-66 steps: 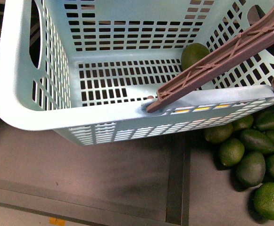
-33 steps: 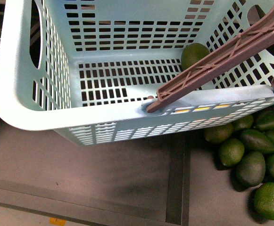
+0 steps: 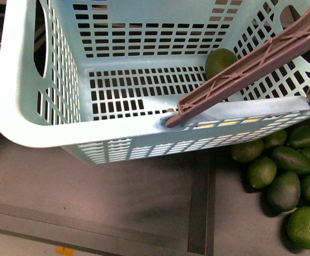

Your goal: Pick mango and avocado into basket

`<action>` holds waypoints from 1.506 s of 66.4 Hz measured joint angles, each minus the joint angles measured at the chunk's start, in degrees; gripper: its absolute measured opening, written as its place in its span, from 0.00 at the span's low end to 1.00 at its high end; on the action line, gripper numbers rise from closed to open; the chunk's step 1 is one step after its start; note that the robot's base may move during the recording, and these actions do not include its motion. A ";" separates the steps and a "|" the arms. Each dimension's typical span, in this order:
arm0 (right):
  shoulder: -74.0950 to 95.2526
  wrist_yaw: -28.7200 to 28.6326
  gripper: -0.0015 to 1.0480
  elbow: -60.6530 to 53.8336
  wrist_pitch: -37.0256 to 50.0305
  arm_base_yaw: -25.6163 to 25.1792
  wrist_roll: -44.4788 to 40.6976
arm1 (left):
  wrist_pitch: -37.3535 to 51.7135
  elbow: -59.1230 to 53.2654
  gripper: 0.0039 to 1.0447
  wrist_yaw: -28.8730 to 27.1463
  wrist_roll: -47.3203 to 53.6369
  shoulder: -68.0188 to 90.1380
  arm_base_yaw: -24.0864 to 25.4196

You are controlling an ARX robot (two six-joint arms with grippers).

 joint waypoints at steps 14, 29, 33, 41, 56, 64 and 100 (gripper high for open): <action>0.00 0.00 0.60 -0.02 0.00 0.00 0.00 | 0.00 0.00 0.13 0.00 0.00 0.00 0.00; 0.00 -0.02 0.93 0.00 -0.02 0.00 0.02 | 0.00 0.00 0.13 0.00 0.00 0.00 0.00; 0.00 0.00 0.91 0.00 -0.02 0.00 0.00 | 0.00 0.00 0.13 0.02 0.00 0.00 0.00; 0.00 -0.02 0.92 0.00 -0.02 0.00 0.00 | 0.00 0.00 0.13 0.00 0.00 0.00 0.00; -0.02 -0.04 0.92 0.00 -0.04 0.00 -0.02 | 2.16 0.37 0.13 -28.11 -19.78 1.22 -2.49; -0.04 0.02 0.92 -0.02 -0.04 0.00 -0.02 | 4.44 0.55 0.13 -37.99 -29.40 2.32 -1.01; -0.04 -0.02 0.92 -0.02 -0.04 0.00 -0.02 | 12.37 1.46 0.13 -25.38 -40.19 15.10 11.78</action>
